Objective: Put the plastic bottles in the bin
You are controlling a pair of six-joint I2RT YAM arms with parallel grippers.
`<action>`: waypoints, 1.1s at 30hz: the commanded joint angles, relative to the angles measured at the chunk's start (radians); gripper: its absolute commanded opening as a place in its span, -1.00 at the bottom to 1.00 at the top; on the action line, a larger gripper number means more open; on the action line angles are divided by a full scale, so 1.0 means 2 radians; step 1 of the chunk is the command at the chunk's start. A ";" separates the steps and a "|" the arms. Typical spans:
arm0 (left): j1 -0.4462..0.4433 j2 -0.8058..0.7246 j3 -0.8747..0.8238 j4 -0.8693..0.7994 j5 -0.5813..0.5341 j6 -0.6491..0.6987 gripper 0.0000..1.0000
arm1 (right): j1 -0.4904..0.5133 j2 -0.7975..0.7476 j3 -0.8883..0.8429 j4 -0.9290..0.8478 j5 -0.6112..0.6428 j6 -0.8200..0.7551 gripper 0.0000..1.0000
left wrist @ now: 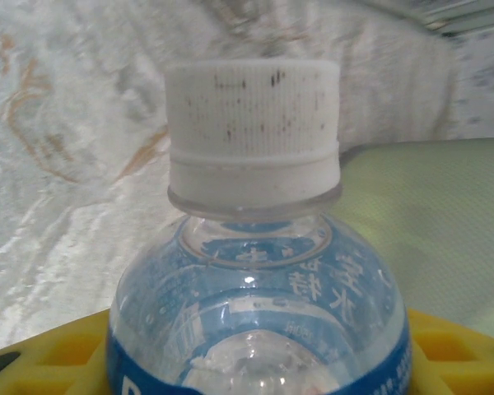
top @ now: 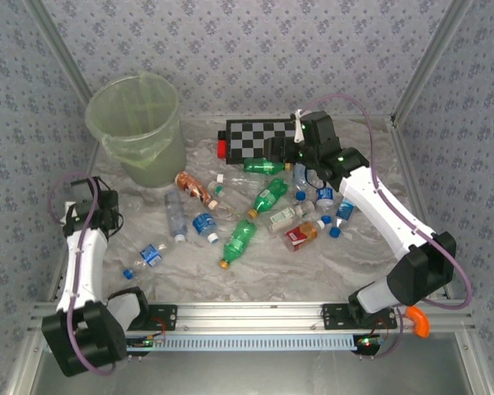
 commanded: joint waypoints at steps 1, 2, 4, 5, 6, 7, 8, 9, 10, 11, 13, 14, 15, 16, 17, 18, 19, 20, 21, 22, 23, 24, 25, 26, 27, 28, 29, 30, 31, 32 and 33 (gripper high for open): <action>0.003 -0.034 0.039 -0.043 -0.020 0.013 0.09 | 0.007 0.013 0.034 0.017 -0.018 0.002 0.99; 0.003 -0.040 0.051 -0.048 -0.023 0.019 0.09 | 0.008 0.016 0.040 0.015 -0.020 0.002 0.99; 0.003 -0.044 0.071 -0.055 -0.026 0.032 0.08 | 0.011 0.021 0.049 0.016 -0.023 0.000 0.99; 0.002 -0.043 0.080 -0.060 -0.024 0.033 0.08 | 0.013 0.024 0.052 0.016 -0.025 0.001 0.99; 0.002 -0.044 0.085 -0.060 -0.018 0.033 0.08 | 0.014 0.025 0.055 0.017 -0.027 0.000 0.99; 0.000 -0.046 0.087 -0.060 -0.013 0.034 0.08 | 0.015 0.026 0.058 0.016 -0.028 -0.001 0.99; -0.003 -0.048 0.091 -0.061 -0.012 0.037 0.08 | 0.016 0.027 0.059 0.015 -0.027 -0.002 0.99; -0.009 -0.051 0.094 -0.061 -0.016 0.040 0.08 | 0.017 0.027 0.059 0.015 -0.026 -0.003 0.99; -0.018 -0.055 0.101 -0.062 -0.025 0.044 0.08 | 0.017 0.027 0.059 0.014 -0.026 -0.002 0.99; -0.028 -0.058 0.107 -0.058 -0.033 0.052 0.08 | 0.018 0.026 0.058 0.014 -0.026 -0.003 0.99; -0.043 -0.057 0.130 -0.060 -0.055 0.075 0.08 | 0.018 0.025 0.057 0.015 -0.026 -0.003 0.99; -0.051 -0.053 0.146 -0.064 -0.063 0.088 0.08 | 0.018 0.024 0.056 0.014 -0.025 -0.003 0.99; -0.059 -0.049 0.159 -0.066 -0.070 0.101 0.07 | 0.019 0.023 0.056 0.014 -0.025 -0.003 0.99; -0.069 -0.044 0.174 -0.068 -0.078 0.114 0.07 | 0.019 0.023 0.055 0.014 -0.024 -0.003 0.99; -0.082 -0.039 0.189 -0.066 -0.088 0.129 0.06 | 0.019 0.022 0.054 0.015 -0.024 -0.003 0.99; -0.092 -0.034 0.198 -0.063 -0.097 0.144 0.05 | 0.019 0.021 0.054 0.015 -0.024 -0.003 0.99; -0.107 -0.025 0.214 -0.063 -0.110 0.158 0.05 | 0.019 0.022 0.053 0.015 -0.024 -0.003 0.99; -0.123 -0.017 0.227 -0.059 -0.122 0.174 0.05 | 0.019 0.021 0.053 0.015 -0.025 -0.002 0.99; -0.133 -0.007 0.241 -0.056 -0.130 0.191 0.05 | 0.020 0.021 0.053 0.014 -0.025 -0.002 0.99; -0.142 0.004 0.253 -0.052 -0.136 0.207 0.05 | 0.020 0.021 0.054 0.015 -0.025 -0.003 0.99; -0.147 0.017 0.270 -0.047 -0.137 0.222 0.05 | 0.020 0.020 0.054 0.015 -0.025 -0.002 0.99; -0.149 0.028 0.285 -0.045 -0.136 0.234 0.05 | 0.020 0.019 0.054 0.014 -0.025 -0.002 0.99; -0.153 0.041 0.302 -0.040 -0.134 0.249 0.04 | 0.020 0.018 0.054 0.012 -0.023 -0.003 0.99; -0.156 0.055 0.320 -0.037 -0.132 0.264 0.04 | 0.021 0.016 0.054 0.012 -0.022 -0.004 0.99; -0.159 0.066 0.336 -0.033 -0.131 0.277 0.04 | 0.021 0.016 0.053 0.011 -0.020 -0.004 0.99; -0.162 0.081 0.355 -0.029 -0.128 0.294 0.04 | 0.022 0.013 0.053 0.010 -0.018 -0.004 0.99; -0.163 0.096 0.375 -0.029 -0.126 0.307 0.04 | 0.022 0.013 0.053 0.008 -0.016 -0.004 0.99; -0.163 0.108 0.391 -0.029 -0.123 0.321 0.04 | 0.023 0.011 0.054 0.006 -0.015 -0.003 0.99; -0.163 0.123 0.411 -0.025 -0.118 0.338 0.04 | 0.024 0.010 0.054 0.006 -0.014 -0.003 0.99; -0.163 0.136 0.428 -0.021 -0.113 0.355 0.03 | 0.025 0.006 0.054 0.005 -0.010 -0.004 0.99; -0.164 0.149 0.441 -0.015 -0.110 0.370 0.03 | 0.027 0.005 0.052 0.006 -0.006 -0.004 0.99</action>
